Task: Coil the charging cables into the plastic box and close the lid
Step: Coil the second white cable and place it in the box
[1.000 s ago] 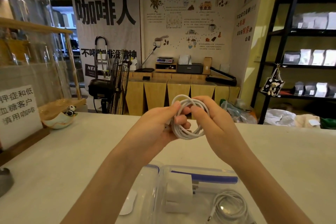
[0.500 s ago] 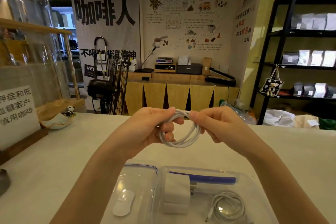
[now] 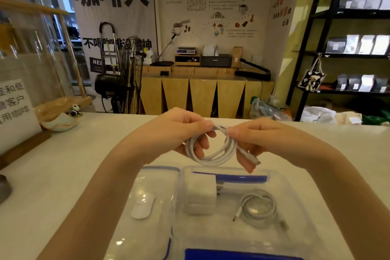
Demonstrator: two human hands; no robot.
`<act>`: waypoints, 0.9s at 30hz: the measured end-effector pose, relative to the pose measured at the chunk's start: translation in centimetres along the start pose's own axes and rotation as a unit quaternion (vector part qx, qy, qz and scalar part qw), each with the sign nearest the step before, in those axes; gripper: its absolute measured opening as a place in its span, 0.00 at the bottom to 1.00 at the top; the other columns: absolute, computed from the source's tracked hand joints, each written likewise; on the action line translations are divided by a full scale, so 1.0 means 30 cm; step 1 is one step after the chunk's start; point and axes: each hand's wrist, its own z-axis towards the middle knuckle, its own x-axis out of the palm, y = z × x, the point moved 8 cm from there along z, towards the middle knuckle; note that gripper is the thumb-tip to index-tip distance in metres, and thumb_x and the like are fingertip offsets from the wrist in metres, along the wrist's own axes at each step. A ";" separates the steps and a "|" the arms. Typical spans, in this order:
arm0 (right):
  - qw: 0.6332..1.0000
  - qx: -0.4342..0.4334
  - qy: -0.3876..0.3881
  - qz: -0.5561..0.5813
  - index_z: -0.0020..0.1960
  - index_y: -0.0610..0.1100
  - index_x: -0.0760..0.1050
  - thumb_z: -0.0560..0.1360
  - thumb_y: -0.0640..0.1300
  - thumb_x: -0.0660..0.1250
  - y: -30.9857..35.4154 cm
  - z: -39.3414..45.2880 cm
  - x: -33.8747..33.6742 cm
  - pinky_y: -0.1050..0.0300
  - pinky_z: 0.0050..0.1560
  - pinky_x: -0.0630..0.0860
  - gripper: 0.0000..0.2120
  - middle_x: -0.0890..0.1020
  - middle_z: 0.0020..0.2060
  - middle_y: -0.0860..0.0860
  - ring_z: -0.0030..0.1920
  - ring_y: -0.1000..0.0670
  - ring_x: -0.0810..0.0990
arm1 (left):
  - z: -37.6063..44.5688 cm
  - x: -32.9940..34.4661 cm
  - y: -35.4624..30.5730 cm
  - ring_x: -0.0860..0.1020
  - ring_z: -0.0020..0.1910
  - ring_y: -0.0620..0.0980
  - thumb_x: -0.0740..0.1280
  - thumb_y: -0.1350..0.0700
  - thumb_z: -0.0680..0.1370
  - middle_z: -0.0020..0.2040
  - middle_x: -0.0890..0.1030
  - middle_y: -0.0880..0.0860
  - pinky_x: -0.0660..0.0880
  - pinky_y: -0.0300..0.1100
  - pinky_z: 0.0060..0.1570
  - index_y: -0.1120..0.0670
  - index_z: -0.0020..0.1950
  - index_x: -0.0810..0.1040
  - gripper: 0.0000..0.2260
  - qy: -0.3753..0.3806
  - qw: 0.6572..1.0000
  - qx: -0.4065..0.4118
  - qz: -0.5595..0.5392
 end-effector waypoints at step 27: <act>0.915 -0.071 0.099 -0.384 0.51 0.54 0.80 0.71 0.47 0.68 -0.215 -0.110 0.235 0.55 0.52 0.73 0.10 0.81 0.45 0.57 0.49 0.56 0.71 | -0.081 0.370 0.238 0.78 0.44 0.40 0.65 0.55 0.75 0.51 0.84 0.49 0.74 0.27 0.44 0.51 0.58 0.79 0.12 0.301 0.895 0.033 0.328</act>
